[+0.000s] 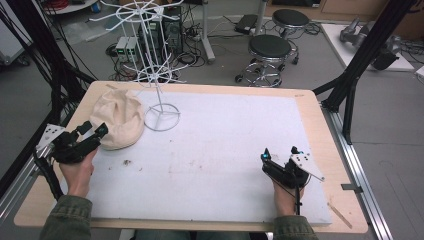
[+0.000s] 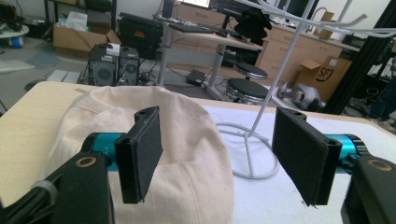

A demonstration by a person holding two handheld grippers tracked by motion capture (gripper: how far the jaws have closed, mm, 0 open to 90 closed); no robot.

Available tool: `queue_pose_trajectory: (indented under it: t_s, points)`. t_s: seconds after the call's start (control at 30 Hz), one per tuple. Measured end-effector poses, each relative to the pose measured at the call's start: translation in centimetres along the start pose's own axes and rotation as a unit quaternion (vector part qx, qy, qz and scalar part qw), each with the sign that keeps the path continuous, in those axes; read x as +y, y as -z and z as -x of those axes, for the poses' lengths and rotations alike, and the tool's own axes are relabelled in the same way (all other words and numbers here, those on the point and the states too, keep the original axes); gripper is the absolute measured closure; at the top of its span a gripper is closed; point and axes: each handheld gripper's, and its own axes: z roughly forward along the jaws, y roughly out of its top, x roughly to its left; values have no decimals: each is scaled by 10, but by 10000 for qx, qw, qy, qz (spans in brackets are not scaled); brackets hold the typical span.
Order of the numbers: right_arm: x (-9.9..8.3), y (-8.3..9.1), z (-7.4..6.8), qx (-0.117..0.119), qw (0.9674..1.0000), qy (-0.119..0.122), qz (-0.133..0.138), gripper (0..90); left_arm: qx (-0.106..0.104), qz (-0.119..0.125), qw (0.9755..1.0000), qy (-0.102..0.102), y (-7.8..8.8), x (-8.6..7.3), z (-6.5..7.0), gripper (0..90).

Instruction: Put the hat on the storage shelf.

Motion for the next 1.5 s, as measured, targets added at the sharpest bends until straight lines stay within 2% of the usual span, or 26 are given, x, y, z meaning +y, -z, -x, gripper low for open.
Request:
queue_pose_trajectory:
  t_s: [0.2,0.3,0.5,0.83,1.1,1.33,1.37,1.43,1.5]
  points:
    - [0,0,-1,-1,10000,34,45,59,43,-122,9999,20,-8,15,-3,324]
    - [0,0,-1,-2,10000,12,20,59,60,-187,9998,-37,-13,19,-2,312]
    - [0,0,0,15,10000,-5,35,59,16,-308,9995,-97,-22,20,2,300]
    - [0,0,1,-1,10000,18,37,59,-123,-598,9975,-354,-40,24,10,309]
    - [1,0,2,-54,9999,-53,74,59,-102,-774,9967,-236,-52,20,8,325]
    - [1,0,2,-56,9999,-68,80,58,-272,-1171,9920,-389,-70,19,10,325]
    - [1,-1,3,-58,9999,-25,107,59,-274,-1243,9910,-423,-73,18,11,325]
    - [1,0,2,-43,9999,-83,59,59,-216,-1363,9892,-484,-79,16,11,325]
    - [1,-1,2,-8,10000,-52,56,58,-248,-1488,9878,-398,-86,14,9,328]
